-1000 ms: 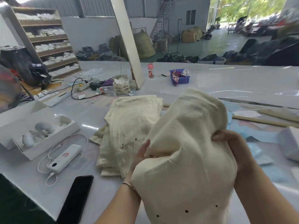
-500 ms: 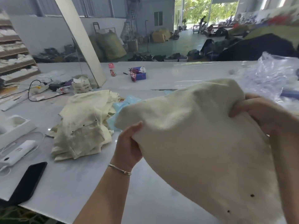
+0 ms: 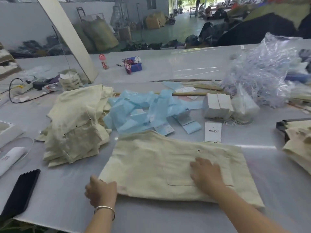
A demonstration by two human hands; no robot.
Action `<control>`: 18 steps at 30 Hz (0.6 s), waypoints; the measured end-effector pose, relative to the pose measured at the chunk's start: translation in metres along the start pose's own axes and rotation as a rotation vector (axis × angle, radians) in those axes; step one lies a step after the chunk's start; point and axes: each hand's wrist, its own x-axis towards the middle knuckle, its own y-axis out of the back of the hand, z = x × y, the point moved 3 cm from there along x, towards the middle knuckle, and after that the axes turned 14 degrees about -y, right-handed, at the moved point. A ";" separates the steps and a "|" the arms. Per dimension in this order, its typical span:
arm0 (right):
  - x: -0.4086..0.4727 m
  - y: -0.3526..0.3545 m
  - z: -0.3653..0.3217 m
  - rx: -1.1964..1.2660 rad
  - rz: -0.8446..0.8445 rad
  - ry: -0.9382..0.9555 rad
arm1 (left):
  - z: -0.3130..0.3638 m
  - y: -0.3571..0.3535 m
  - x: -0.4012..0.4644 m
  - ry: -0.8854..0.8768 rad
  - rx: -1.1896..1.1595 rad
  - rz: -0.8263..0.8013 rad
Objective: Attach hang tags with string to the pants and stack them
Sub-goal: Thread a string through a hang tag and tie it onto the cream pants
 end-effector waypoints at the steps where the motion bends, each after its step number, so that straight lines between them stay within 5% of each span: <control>1: -0.007 -0.009 0.012 0.017 0.042 -0.069 | 0.003 -0.001 0.001 -0.088 0.111 0.040; 4: -0.023 -0.016 0.051 0.169 0.158 -0.447 | 0.030 -0.023 -0.005 -0.438 0.314 -0.021; 7: -0.026 -0.017 0.072 0.295 0.137 -0.602 | 0.060 -0.057 -0.019 -0.644 0.210 -0.277; 13: -0.019 -0.004 0.077 1.082 0.050 -0.576 | 0.106 -0.107 -0.070 -0.651 -0.138 -0.774; 18: -0.034 0.012 0.044 1.127 0.076 -0.214 | 0.140 -0.135 -0.118 -0.416 -0.493 -1.083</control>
